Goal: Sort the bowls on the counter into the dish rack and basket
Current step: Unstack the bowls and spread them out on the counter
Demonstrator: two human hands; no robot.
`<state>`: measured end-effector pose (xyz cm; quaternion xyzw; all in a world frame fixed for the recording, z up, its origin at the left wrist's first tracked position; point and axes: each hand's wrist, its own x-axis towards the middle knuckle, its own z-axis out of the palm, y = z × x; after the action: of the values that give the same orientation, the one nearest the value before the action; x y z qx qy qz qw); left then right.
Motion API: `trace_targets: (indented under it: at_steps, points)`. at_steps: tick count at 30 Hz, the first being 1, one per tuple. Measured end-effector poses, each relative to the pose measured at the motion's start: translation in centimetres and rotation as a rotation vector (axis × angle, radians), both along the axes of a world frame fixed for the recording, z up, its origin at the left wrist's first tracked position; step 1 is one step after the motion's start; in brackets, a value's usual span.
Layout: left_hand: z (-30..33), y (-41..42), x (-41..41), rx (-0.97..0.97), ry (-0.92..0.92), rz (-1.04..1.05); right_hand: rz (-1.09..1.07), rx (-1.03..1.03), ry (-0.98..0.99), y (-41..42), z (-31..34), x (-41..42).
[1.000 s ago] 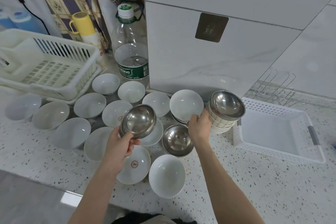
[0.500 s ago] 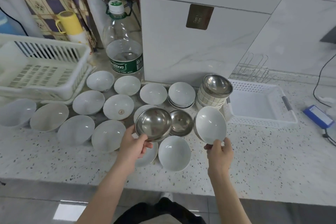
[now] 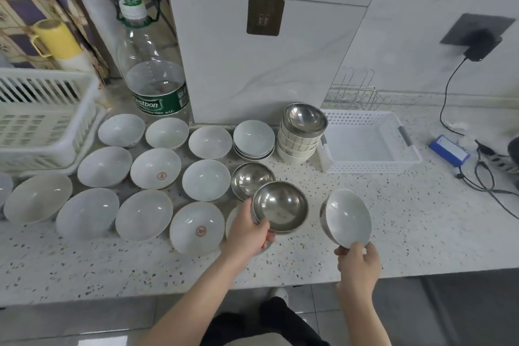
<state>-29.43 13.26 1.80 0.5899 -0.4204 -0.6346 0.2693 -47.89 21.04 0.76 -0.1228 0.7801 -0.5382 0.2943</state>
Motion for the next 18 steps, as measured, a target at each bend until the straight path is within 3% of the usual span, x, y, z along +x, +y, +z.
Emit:
trace_targets:
  at_steps: [7,18]
  points:
    - [-1.3,-3.0,-5.9,-0.089,-0.171,-0.031,0.087,-0.012,0.016,-2.8,0.0,-5.2]
    - [-3.8,-6.4,-11.1,-0.029,-0.356,0.083,0.293,0.014,0.018,-6.0,-1.0,-11.5]
